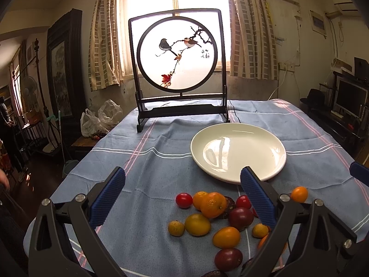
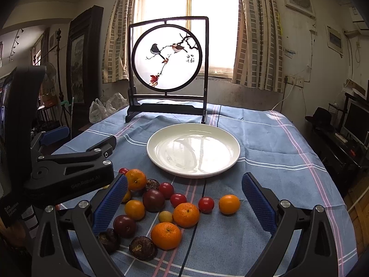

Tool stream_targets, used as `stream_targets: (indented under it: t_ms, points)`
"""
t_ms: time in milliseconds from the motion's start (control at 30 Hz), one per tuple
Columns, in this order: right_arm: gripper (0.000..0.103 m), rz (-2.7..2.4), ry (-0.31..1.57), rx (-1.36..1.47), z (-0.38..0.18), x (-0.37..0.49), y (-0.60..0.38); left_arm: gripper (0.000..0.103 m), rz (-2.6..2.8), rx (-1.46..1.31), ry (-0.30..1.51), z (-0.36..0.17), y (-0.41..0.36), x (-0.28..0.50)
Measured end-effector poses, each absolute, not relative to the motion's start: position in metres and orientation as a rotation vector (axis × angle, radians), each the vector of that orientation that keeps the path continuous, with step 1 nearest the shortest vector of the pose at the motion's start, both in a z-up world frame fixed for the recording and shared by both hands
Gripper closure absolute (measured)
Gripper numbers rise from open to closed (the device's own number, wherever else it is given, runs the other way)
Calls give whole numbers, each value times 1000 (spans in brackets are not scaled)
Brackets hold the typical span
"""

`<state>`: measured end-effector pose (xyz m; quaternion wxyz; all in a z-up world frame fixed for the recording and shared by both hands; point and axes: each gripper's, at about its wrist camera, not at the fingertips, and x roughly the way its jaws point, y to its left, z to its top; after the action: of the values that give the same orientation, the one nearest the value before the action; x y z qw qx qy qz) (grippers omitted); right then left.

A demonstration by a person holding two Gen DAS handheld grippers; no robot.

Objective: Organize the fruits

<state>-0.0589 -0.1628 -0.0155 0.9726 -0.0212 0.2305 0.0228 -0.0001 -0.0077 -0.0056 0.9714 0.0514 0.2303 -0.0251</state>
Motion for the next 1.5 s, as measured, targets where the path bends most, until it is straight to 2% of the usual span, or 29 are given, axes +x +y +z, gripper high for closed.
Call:
stream_targets:
  t_ms: [467,733,867,1100,1267,1367,1433,1500]
  points:
    - [4,63,453,-54,-14,-61,-161,5,-54,110,466,-6,-8,0]
    - [4,181,389,72,-2,-75,-182,5,-51,114,468,-9,-3,-1]
    - [4,194,491,114,-9,-68,-194,5,-65,141,472,-12,5,-7]
    - [4,335,761,-54,-65,-79,-174,5,-206,284,517,-31,21,-36]
    - [14,410,898,-73,-104,-75,-146,5,-252,304,559,-41,36,-48]
    - [25,407,952,-73,-114,-62,-135,5,-293,299,575,-43,41,-52]
    - [38,419,975,-64,-119,-54,-129,5,-330,304,597,-46,43,-55]
    - [46,429,970,-72,-121,-49,-125,5,-367,312,618,-52,44,-59]
